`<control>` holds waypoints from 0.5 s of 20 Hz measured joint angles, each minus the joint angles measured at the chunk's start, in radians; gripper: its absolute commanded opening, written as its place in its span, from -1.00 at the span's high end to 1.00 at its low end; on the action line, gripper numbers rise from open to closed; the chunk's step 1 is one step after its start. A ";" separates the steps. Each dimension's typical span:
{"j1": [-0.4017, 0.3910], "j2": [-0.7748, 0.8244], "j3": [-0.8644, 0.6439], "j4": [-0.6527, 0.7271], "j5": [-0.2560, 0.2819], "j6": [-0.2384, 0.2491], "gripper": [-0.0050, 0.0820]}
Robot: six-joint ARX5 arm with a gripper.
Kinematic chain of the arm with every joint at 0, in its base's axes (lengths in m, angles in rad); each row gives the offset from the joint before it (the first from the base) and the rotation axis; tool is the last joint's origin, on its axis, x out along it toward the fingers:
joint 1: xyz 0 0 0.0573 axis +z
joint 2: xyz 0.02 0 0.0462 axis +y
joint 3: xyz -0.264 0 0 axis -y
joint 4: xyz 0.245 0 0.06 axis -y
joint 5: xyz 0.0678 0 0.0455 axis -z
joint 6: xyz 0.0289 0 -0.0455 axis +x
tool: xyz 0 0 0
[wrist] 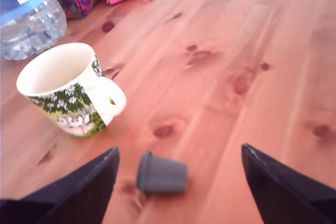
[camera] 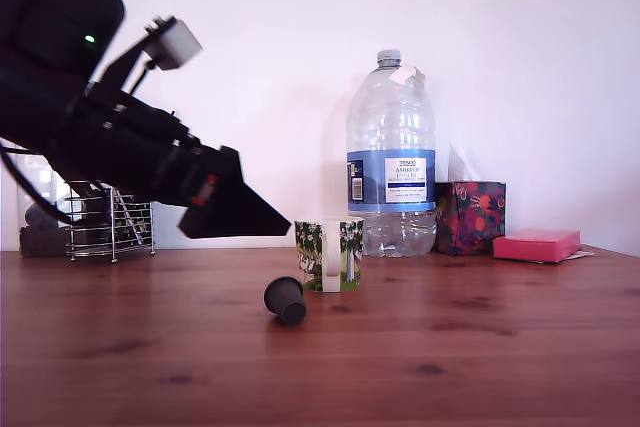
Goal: Pick up the coffee capsules from the table one by one and drop them inside the nearest coffee cup
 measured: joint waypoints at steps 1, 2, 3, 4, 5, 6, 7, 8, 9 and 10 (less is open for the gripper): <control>0.001 0.033 0.040 -0.020 0.005 0.000 -0.67; 0.001 0.063 0.077 -0.041 0.007 0.000 -0.67; 0.001 0.089 0.109 -0.062 0.008 0.000 -0.67; 0.001 0.117 0.140 -0.080 0.010 0.000 -0.67; 0.002 0.142 0.167 -0.100 0.011 0.000 -0.67; 0.002 0.166 0.192 -0.124 0.012 0.000 -0.67; 0.005 0.186 0.211 -0.139 0.013 0.000 -0.67; 0.008 0.205 0.227 -0.159 0.013 0.000 -0.67; 0.008 0.217 0.235 -0.178 0.014 0.000 -0.67; 0.010 0.228 0.241 -0.193 0.014 0.000 -0.67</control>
